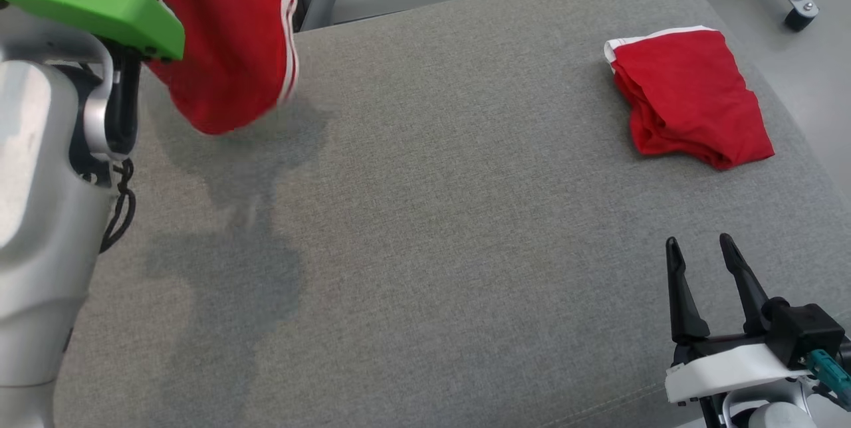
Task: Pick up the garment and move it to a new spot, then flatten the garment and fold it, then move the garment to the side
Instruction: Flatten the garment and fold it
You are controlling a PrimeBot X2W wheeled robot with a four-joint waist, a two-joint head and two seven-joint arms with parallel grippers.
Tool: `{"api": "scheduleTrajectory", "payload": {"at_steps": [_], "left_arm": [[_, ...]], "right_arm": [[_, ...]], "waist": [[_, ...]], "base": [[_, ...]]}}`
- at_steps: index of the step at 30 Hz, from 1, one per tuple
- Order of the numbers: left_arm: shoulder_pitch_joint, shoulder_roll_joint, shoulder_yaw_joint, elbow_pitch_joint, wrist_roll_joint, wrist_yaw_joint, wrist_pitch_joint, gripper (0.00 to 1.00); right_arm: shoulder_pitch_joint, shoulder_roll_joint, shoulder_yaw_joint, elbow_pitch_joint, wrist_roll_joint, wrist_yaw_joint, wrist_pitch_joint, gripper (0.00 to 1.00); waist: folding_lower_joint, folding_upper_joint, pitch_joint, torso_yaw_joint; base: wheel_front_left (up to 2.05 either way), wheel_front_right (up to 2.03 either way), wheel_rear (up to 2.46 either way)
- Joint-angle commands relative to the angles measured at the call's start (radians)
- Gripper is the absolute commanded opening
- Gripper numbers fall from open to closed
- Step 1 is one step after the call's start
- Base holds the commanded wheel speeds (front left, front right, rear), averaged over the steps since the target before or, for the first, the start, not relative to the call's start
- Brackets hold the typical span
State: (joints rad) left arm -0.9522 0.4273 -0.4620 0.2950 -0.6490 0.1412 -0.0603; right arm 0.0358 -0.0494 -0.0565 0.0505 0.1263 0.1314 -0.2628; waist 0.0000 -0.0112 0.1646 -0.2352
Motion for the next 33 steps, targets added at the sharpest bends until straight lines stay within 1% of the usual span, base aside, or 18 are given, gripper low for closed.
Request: {"api": "scheduleTrajectory", "payload": {"at_steps": [1,4,6,7,9,11,14,15,17,18,19,20,21,22,23,27,30,33], "left_arm": [[0.031,0.0,-0.009,-0.031,0.013,0.02,-0.002,0.0],[0.132,-0.035,-0.05,-0.146,0.006,0.061,0.026,0.0],[0.202,-0.064,-0.103,-0.211,0.009,0.073,0.044,0.0],[0.239,-0.087,-0.14,-0.228,0.011,0.072,0.052,0.0],[0.304,-0.142,-0.226,-0.225,0.017,0.054,0.06,0.0],[0.347,-0.204,-0.313,-0.176,0.016,0.019,0.06,0.0],[0.362,-0.29,-0.415,-0.065,0.044,-0.027,0.037,0.0],[0.355,-0.325,-0.458,0.018,0.06,-0.049,0.005,0.0],[0.343,-0.351,-0.491,0.082,0.062,-0.082,-0.035,0.02],[0.34,-0.36,-0.502,0.116,0.057,-0.095,-0.051,0.25],[0.333,-0.365,-0.515,0.141,0.061,-0.109,-0.068,0.34],[0.328,-0.368,-0.523,0.167,0.054,-0.122,-0.084,0.47],[0.325,-0.369,-0.526,0.192,0.044,-0.132,-0.098,0.52],[0.322,-0.37,-0.529,0.209,0.039,-0.141,-0.113,0.73],[0.324,-0.372,-0.528,0.226,0.026,-0.149,-0.122,1.0],[0.341,-0.375,-0.529,0.255,-0.032,-0.176,-0.136,1.0],[0.367,-0.375,-0.515,0.233,-0.075,-0.178,-0.142,1.0],[0.4,-0.319,-0.476,0.167,-0.098,-0.155,-0.151,1.0]], "right_arm": [[0.005,-0.003,-0.003,0.0,0.003,-0.002,-0.003,1.0],[0.012,-0.002,-0.007,-0.003,0.007,-0.002,-0.003,1.0],[0.013,-0.002,-0.009,-0.004,0.013,-0.002,-0.003,1.0],[0.014,-0.002,-0.009,-0.004,0.016,-0.002,-0.003,1.0],[0.005,-0.002,-0.005,-0.001,0.02,-0.002,-0.003,1.0],[-0.014,-0.002,0.003,0.002,0.026,-0.002,-0.003,1.0],[-0.037,-0.002,0.018,0.007,0.031,-0.002,-0.003,1.0],[-0.054,-0.002,0.03,0.01,0.033,-0.002,-0.003,1.0],[-0.066,-0.003,0.041,0.012,0.035,-0.002,-0.003,1.0],[-0.068,-0.003,0.042,0.013,0.036,-0.002,-0.003,1.0],[-0.071,-0.003,0.042,0.015,0.036,-0.002,-0.003,1.0],[-0.07,-0.003,0.037,0.015,0.035,-0.002,-0.003,1.0],[-0.068,-0.002,0.032,0.017,0.034,-0.002,-0.003,1.0],[-0.063,-0.002,0.026,0.019,0.035,-0.002,-0.003,1.0],[-0.057,-0.002,0.02,0.022,0.036,-0.002,-0.003,1.0],[-0.039,-0.002,0.011,0.025,0.035,-0.002,-0.003,1.0],[-0.03,-0.002,0.007,0.027,0.037,-0.002,-0.003,1.0],[-0.021,-0.002,-0.002,0.023,0.037,-0.002,-0.003,1.0]], "waist": [[0.0,0.0112,-0.008,-0.006],[0.0,0.0112,-0.006,-0.011],[0.0,0.0112,0.004,-0.009],[0.0,0.0112,0.012,-0.006],[0.0,0.0112,0.031,-0.001],[0.0,0.0112,0.05,-0.001],[0.0,0.0112,0.072,-0.009],[0.0,0.0112,0.085,-0.021],[0.0,0.0112,0.094,-0.035],[0.0,0.0112,0.098,-0.041],[0.0,0.0112,0.101,-0.047],[0.0,0.0112,0.104,-0.051],[0.0,0.0112,0.105,-0.054],[0.0,0.0112,0.106,-0.055],[0.0,0.0112,0.106,-0.056],[0.0,0.0112,0.101,-0.052],[0.0,0.0112,0.086,-0.047],[0.0,0.0112,0.071,-0.036]], "base": [[0.0,0.0,0.0],[0.0,0.0,0.0],[0.0,0.0,0.0],[0.0,0.0,0.0],[0.0,0.0,0.0],[0.0,0.0,0.0],[0.0,0.0,0.0],[0.0,0.0,0.0],[0.0,0.0,0.0],[0.0,0.0,0.0],[0.0,0.0,0.0],[0.0,0.0,0.0],[0.0,0.0,0.0],[0.0,0.0,0.0],[0.0,0.0,0.0],[0.0,0.0,0.0],[0.0,0.0,0.0],[0.0,0.0,0.0]]}}
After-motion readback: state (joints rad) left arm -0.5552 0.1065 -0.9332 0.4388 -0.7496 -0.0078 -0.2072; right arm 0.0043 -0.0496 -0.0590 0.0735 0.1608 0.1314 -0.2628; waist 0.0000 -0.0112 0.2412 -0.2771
